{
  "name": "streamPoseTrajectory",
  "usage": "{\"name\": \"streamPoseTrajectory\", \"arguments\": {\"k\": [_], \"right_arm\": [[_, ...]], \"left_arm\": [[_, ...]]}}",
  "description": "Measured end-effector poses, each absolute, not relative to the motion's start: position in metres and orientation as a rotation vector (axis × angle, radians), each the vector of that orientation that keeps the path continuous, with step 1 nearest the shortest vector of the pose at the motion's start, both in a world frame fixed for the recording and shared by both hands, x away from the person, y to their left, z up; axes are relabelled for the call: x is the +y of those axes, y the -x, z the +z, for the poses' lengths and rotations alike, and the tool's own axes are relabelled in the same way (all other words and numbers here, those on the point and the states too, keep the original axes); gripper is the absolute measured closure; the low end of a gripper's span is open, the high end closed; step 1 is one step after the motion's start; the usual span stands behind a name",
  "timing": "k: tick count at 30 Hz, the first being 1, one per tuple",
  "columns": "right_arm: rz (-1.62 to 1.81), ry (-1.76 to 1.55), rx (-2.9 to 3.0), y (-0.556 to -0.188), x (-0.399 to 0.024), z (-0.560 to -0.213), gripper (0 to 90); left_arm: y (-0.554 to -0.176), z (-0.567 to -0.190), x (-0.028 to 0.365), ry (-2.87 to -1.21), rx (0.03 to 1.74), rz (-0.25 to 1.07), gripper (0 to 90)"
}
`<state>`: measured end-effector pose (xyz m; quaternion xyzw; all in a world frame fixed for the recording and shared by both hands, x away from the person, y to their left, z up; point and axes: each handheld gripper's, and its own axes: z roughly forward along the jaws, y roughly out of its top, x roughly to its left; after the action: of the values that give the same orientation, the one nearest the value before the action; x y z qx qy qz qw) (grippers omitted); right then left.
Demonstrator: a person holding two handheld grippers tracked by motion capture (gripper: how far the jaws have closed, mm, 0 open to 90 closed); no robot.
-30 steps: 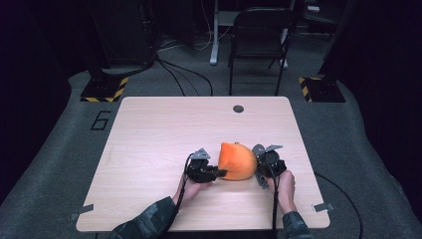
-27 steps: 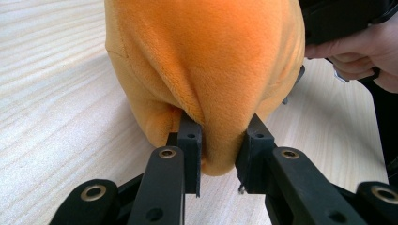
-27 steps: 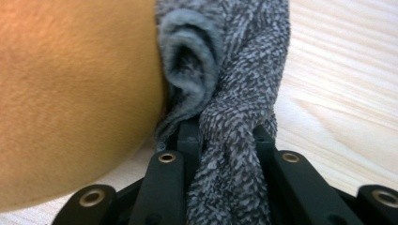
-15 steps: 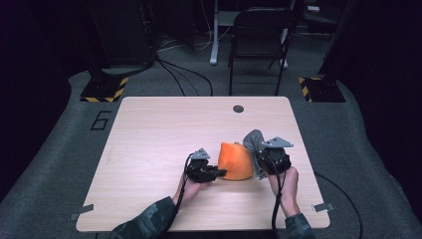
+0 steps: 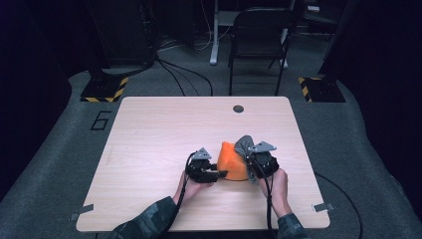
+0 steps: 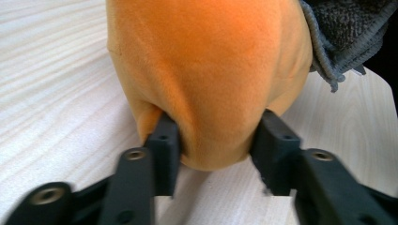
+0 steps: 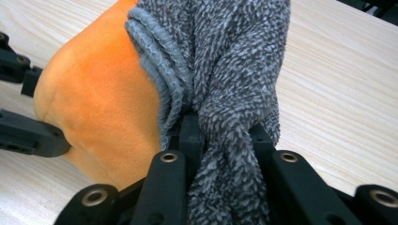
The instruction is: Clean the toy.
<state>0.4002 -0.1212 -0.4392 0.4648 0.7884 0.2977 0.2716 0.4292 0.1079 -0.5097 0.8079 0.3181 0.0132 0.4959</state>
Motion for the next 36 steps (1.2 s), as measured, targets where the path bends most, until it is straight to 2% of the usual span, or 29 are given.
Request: {"name": "streamPoseTrajectory", "arguments": {"k": [7, 8, 12, 14, 24, 27, 31, 36], "right_arm": [[0.803, -1.268, 2.114, -0.404, -0.127, -0.442, 74.6], [0.797, -1.271, 2.129, -0.405, -0.127, -0.442, 74.6], [0.791, -1.265, 2.13, -0.405, -0.125, -0.442, 74.6], [0.794, -1.27, 2.124, -0.405, -0.125, -0.443, 74.6], [0.797, -1.274, 2.127, -0.407, -0.126, -0.443, 74.6], [0.797, -1.275, 2.128, -0.407, -0.126, -0.443, 74.6], [0.795, -1.274, 2.127, -0.407, -0.126, -0.444, 74.6], [0.799, -1.276, 2.126, -0.407, -0.125, -0.444, 74.6]], "left_arm": [[-0.431, -0.507, 0.111, -1.998, 0.699, 0.125, 32.5], [-0.431, -0.506, 0.112, -2.014, 0.695, 0.15, 24.2], [-0.431, -0.503, 0.114, -2.04, 0.648, 0.209, 15.6], [-0.431, -0.505, 0.113, -2.081, 0.623, 0.232, 15.2], [-0.434, -0.515, 0.108, -2.139, 0.552, 0.289, 15.3], [-0.434, -0.515, 0.106, -2.15, 0.523, 0.299, 18.0], [-0.433, -0.517, 0.103, -2.138, 0.491, 0.313, 27.1], [-0.43, -0.517, 0.101, -2.131, 0.464, 0.348, 44.0]]}}
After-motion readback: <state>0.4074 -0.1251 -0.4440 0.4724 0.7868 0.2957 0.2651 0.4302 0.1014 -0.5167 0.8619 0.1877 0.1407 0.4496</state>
